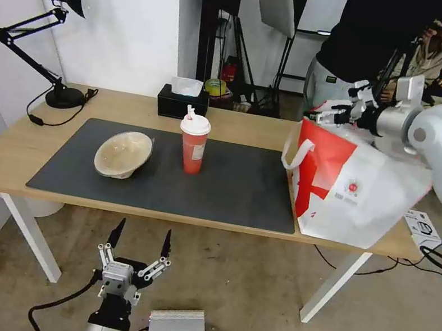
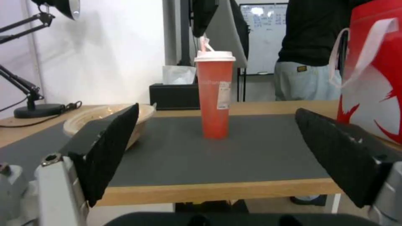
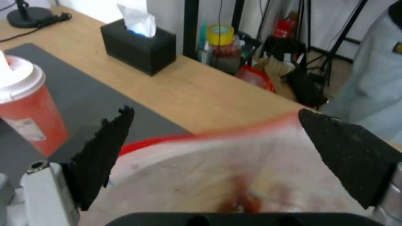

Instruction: Pick up the trash from the table and place it into the takeout bag.

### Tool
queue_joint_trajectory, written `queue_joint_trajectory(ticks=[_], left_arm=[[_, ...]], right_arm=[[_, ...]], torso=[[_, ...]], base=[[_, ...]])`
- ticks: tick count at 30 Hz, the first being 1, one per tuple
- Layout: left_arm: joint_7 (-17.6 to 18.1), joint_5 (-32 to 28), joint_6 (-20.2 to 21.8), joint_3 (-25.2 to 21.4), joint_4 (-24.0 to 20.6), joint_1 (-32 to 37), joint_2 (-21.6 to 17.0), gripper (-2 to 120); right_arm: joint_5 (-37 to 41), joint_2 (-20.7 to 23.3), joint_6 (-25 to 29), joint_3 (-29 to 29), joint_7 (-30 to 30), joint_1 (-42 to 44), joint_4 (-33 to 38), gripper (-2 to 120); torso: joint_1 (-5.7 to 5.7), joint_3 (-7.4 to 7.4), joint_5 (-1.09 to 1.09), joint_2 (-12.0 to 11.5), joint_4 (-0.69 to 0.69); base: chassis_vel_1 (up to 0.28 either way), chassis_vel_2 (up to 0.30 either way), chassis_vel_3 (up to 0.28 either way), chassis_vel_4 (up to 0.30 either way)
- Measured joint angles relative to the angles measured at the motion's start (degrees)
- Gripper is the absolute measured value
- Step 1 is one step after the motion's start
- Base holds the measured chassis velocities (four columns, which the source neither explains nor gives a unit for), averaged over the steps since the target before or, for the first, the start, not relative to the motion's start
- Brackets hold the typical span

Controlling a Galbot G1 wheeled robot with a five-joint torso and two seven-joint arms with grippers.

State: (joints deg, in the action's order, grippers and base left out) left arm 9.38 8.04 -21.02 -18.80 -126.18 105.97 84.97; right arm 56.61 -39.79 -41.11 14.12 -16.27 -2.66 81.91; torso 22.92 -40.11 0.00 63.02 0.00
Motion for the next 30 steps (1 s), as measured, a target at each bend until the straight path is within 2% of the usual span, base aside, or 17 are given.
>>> queue_joint_trajectory(ticks=[21,25,27,28,30], left_arm=[[0.17,-0.34,-0.50,-1.31,-0.68,-0.16,0.07,100],[0.18,-0.49,-0.48,-1.47,-0.88,-0.29,0.01,100],[0.18,-0.77,-0.38,-1.57,-1.16,-0.42,-0.13,100],[0.18,-0.77,-0.38,-1.57,-1.16,-0.42,-0.13,100],[0.19,-1.16,-0.19,-1.87,-1.51,-0.55,-0.41,100]], right_arm=[[0.61,-1.19,1.32,-0.88,1.26,-1.58,-0.02,100],[2.29,-1.39,2.90,-2.35,4.26,-0.13,2.32,100],[4.57,-1.66,5.14,-4.14,8.73,2.01,5.35,100],[4.57,-1.66,5.14,-4.14,8.73,2.01,5.35,100],[6.15,-1.75,8.74,-5.65,13.47,4.60,9.01,100]], torso=[[0.00,0.00,0.00,0.00,0.00],[0.00,0.00,0.00,0.00,-0.01],[0.00,0.00,0.00,0.00,0.00],[0.00,0.00,0.00,0.00,0.00],[0.00,0.00,0.00,0.00,0.00]], base=[[0.000,0.000,0.000,0.000],[0.000,0.000,0.000,0.000],[0.000,0.000,0.000,0.000],[0.000,0.000,0.000,0.000],[0.000,0.000,0.000,0.000]])
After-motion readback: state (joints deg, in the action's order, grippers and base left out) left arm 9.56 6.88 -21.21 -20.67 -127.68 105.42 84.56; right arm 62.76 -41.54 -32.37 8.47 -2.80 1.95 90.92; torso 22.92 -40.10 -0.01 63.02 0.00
